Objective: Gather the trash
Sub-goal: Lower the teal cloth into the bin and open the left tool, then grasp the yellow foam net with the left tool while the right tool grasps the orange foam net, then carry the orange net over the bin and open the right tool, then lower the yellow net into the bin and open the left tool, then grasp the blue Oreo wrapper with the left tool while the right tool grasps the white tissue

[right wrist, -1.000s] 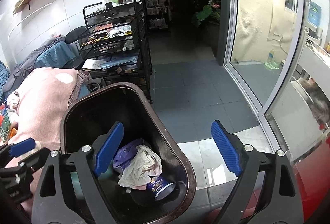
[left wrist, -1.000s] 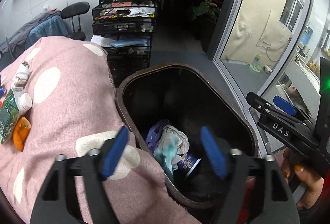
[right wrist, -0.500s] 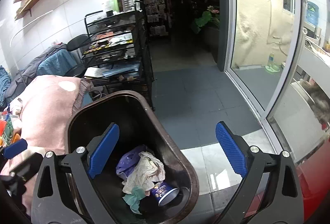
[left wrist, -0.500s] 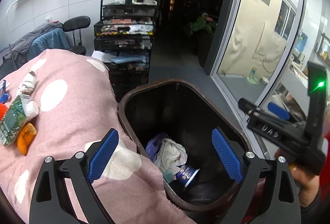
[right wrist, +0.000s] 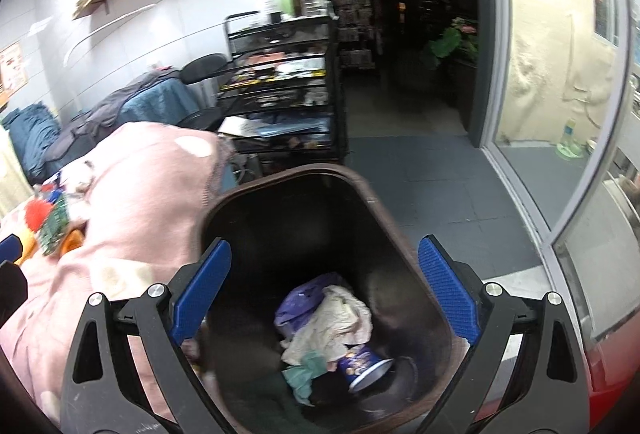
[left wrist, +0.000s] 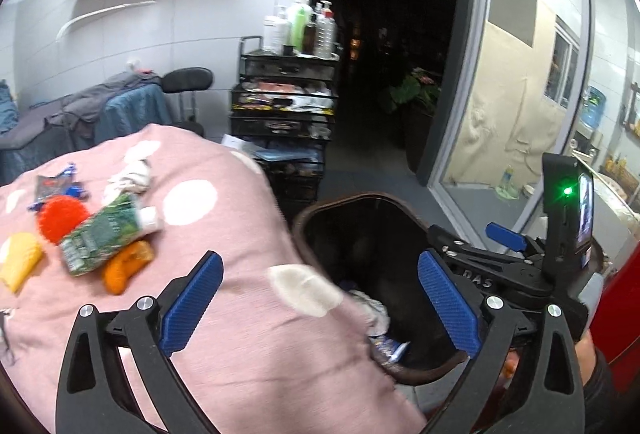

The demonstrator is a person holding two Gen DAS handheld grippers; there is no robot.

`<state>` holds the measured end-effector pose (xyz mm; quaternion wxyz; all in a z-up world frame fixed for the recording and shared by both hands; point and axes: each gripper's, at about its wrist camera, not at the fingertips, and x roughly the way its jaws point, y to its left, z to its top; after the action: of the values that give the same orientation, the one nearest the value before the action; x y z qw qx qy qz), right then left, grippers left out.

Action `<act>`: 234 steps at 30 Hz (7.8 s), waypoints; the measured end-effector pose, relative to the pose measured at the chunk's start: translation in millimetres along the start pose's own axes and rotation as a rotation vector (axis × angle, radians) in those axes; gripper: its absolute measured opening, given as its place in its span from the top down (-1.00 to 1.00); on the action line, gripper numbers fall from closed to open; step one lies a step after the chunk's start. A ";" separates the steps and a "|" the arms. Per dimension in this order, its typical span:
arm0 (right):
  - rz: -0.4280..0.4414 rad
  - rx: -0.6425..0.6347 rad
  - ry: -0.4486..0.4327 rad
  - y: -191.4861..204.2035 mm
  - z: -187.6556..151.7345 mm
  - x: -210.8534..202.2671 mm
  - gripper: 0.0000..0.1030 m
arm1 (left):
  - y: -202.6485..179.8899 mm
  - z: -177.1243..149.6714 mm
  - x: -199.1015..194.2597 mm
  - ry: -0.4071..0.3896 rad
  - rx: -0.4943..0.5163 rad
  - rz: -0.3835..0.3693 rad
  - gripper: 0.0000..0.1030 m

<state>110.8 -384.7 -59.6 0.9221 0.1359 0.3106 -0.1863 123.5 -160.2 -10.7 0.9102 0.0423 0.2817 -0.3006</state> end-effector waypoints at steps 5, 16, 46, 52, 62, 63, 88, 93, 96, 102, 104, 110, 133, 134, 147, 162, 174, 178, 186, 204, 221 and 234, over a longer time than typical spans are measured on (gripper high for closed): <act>0.073 -0.045 -0.002 30.7 0.1 -5.2 -0.81 | 24.6 -5.8 -18.3 -0.019 -0.001 0.090 -0.89; 0.270 -0.157 0.020 107.5 0.4 -16.8 -0.81 | 104.5 -30.3 -49.2 0.006 -0.102 0.248 -0.89; 0.570 -0.424 0.188 285.1 16.4 35.6 -0.81 | 312.0 -36.3 -17.9 0.266 -0.309 0.470 -0.89; 0.631 -0.546 0.155 341.8 21.3 40.8 -0.76 | 328.2 -35.5 5.6 0.327 -0.315 0.453 -0.42; 0.611 -0.699 0.206 419.6 11.6 77.3 0.35 | 330.8 -38.4 -18.6 0.212 -0.421 0.418 0.73; 0.614 -0.699 0.219 422.0 10.7 80.5 0.48 | 330.4 -37.9 -21.0 0.200 -0.426 0.418 0.74; 0.708 -0.491 0.055 288.4 30.0 -19.5 0.75 | 226.6 -28.2 -79.9 -0.014 -0.393 0.356 0.75; 0.664 -0.437 0.046 247.6 32.9 -27.6 0.75 | 203.1 -27.6 -76.9 -0.013 -0.372 0.317 0.75; 0.642 -0.387 0.057 219.9 34.2 -28.2 0.75 | 189.2 -25.5 -75.2 -0.019 -0.360 0.296 0.75; 0.594 -0.320 0.066 178.2 33.2 -26.6 0.75 | 161.9 -22.4 -69.7 -0.023 -0.338 0.247 0.75; 0.571 -0.301 0.066 163.9 31.9 -26.8 0.74 | 152.3 -22.5 -68.2 -0.023 -0.330 0.232 0.75; 0.492 -0.241 0.071 121.3 25.9 -24.2 0.75 | 126.8 -21.7 -58.1 -0.013 -0.303 0.178 0.75; 0.125 -0.109 0.224 23.7 -11.1 41.5 0.74 | 56.2 -18.2 -13.4 0.063 -0.208 0.000 0.75; 0.118 -0.110 0.230 22.4 -13.4 44.1 0.74 | 54.6 -18.1 -12.4 0.065 -0.207 -0.003 0.75; 0.087 -0.061 0.249 10.5 -28.5 50.6 -0.31 | 32.6 -13.4 2.2 0.093 -0.162 -0.046 0.75; -0.004 0.058 0.147 -31.1 -3.4 31.7 -0.51 | -6.5 -1.0 38.0 0.167 -0.107 -0.147 0.75; -0.060 0.121 0.128 -56.9 7.1 30.8 -0.55 | -32.7 -0.9 70.7 0.264 -0.059 -0.190 0.75; -0.071 0.136 0.124 -62.7 6.4 30.3 -0.60 | -38.4 -4.1 80.6 0.299 -0.042 -0.192 0.52; -0.093 0.161 0.118 -71.1 6.4 30.9 -0.72 | -39.4 -9.8 85.7 0.316 -0.037 -0.179 -0.59; -0.075 0.181 -0.051 -71.9 10.7 19.0 -0.89 | -41.6 -8.0 62.7 0.244 0.004 -0.235 -0.89; 0.177 -0.046 0.018 47.2 26.7 16.0 -0.89 | 50.7 -3.6 -20.1 0.036 -0.041 -0.008 -0.89; 0.402 -0.268 0.053 169.6 35.8 19.5 -0.89 | 196.0 -19.7 -34.0 0.100 -0.266 0.239 -0.89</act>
<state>216.5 -251.3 -21.3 0.9420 0.0764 0.3232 0.0476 203.4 22.3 -27.0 0.9219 -0.0303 0.3568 -0.1478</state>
